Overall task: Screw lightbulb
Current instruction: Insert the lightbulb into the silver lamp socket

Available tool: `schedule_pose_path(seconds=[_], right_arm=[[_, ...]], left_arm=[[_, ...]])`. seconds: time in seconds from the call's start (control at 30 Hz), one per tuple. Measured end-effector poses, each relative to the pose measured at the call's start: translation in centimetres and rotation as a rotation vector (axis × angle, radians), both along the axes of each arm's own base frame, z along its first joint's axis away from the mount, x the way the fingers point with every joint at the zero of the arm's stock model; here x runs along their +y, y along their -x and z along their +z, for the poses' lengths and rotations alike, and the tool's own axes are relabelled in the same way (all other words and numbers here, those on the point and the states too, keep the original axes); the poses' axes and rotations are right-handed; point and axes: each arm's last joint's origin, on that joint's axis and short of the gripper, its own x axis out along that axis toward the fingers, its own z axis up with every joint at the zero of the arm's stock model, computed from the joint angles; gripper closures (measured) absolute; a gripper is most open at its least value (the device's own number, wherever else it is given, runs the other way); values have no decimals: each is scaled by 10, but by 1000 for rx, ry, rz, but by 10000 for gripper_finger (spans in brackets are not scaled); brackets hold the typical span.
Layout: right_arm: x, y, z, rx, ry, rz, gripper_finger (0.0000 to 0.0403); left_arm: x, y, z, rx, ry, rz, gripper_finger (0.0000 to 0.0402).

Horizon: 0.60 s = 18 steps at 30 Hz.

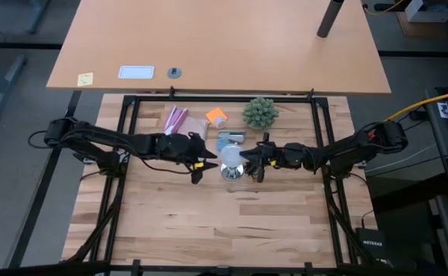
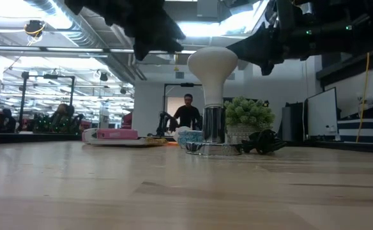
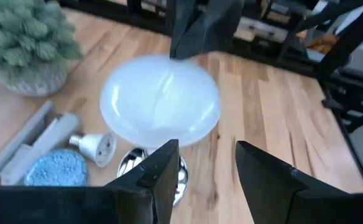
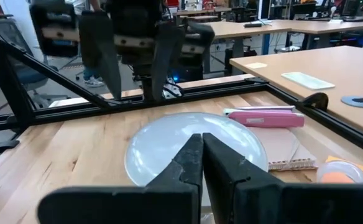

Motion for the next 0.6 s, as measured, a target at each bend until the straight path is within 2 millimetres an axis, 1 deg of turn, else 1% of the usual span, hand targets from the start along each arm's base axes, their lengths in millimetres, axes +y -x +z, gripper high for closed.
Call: schedule_pose_path(seconds=[0.2,0.33,0.43,0.6], right_arm=[[0,0,0,1,-2,3,386],[0,0,0,-2,-2,3,386],[0,0,0,-2,-2,3,386],[0,0,0,-1,-2,3,386]], left_arm=[[0,-10,-19,65,24,17,251],[4,-15,-29,90,20,69,251],[9,-16,-33,101,14,97,251],[13,-18,-31,80,8,111,251]])
